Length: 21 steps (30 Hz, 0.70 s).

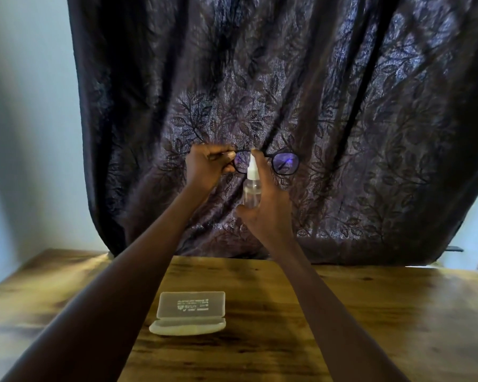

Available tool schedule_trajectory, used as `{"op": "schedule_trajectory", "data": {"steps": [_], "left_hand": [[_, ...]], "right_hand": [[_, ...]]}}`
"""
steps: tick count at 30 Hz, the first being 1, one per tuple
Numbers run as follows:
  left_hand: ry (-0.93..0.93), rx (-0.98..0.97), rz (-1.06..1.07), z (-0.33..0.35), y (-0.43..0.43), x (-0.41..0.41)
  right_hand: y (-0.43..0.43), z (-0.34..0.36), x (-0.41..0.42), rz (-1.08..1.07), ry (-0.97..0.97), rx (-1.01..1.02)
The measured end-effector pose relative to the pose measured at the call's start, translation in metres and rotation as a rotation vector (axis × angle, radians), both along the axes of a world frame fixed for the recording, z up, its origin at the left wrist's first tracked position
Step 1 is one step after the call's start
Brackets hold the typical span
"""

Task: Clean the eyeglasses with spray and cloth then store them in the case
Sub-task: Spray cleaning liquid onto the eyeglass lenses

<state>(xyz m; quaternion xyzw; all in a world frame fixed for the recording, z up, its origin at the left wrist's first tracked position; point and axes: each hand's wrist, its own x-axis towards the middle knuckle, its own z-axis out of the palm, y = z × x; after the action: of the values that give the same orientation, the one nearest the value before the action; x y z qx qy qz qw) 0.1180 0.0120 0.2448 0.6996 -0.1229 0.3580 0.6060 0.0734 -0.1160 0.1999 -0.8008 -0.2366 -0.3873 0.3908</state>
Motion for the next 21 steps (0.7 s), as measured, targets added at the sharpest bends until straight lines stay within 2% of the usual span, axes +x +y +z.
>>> {"op": "schedule_trajectory", "data": {"steps": [10, 15, 21], "left_hand": [[-0.001, -0.014, -0.024, -0.001, 0.000, -0.005], [-0.002, -0.022, -0.037, -0.003, 0.001, -0.006], [-0.012, -0.041, -0.053, -0.004, 0.005, -0.005]], "right_hand": [[-0.001, 0.003, 0.004, 0.019, 0.050, -0.015], [0.000, 0.001, 0.007, 0.038, -0.001, -0.016], [-0.007, 0.001, 0.009, 0.073, -0.056, 0.132]]}}
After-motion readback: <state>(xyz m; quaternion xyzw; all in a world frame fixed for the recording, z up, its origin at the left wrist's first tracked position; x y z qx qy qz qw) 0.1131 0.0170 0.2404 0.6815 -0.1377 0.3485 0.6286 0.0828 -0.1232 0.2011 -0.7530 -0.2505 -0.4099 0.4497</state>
